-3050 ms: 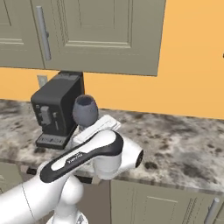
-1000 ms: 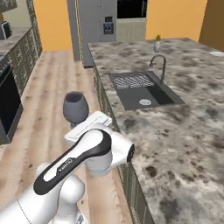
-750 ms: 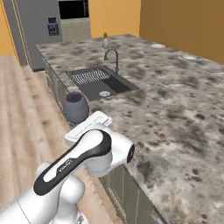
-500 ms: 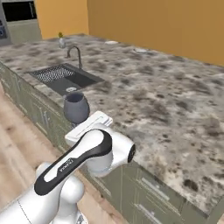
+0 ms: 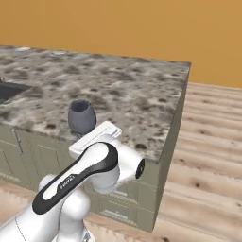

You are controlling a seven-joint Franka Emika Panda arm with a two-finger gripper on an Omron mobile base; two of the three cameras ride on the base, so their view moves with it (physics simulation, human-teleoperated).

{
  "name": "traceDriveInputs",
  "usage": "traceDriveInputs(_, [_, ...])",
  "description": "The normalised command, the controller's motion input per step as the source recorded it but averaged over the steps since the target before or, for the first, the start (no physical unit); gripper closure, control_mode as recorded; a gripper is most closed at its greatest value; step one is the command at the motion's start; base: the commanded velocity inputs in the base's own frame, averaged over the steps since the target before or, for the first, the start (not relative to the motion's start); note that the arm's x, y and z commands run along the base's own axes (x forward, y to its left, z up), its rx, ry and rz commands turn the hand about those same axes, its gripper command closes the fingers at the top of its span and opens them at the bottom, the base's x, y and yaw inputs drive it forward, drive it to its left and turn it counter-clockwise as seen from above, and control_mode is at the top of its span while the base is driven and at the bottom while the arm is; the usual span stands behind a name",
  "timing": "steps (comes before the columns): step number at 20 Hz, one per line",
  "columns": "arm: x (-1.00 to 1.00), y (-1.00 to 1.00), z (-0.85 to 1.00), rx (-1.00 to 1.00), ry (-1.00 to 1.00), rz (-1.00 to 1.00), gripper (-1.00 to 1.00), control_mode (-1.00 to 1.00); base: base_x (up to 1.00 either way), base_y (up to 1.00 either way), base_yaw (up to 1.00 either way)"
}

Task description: Retrieve the wine glasses from the counter and place one next to each plate.

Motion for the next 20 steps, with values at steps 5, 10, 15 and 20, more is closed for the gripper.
traceDriveInputs(5, [0.0, 0.0, 0.0, 0.0, 0.0, 0.0, 1.0, 1.0, 0.11, -1.0, -0.41])
traceDriveInputs(10, [0.0, 0.0, 0.0, 0.0, 0.0, 0.0, 1.0, 1.0, 0.54, -1.0, -0.29])
traceDriveInputs(15, [0.0, 0.0, 0.0, 0.0, 0.0, 0.0, 1.0, 1.0, 1.0, -0.98, -0.05])
traceDriveInputs(20, [0.0, 0.0, 0.0, 0.0, 0.0, 0.0, 1.0, 1.0, 1.0, -0.86, 0.04])
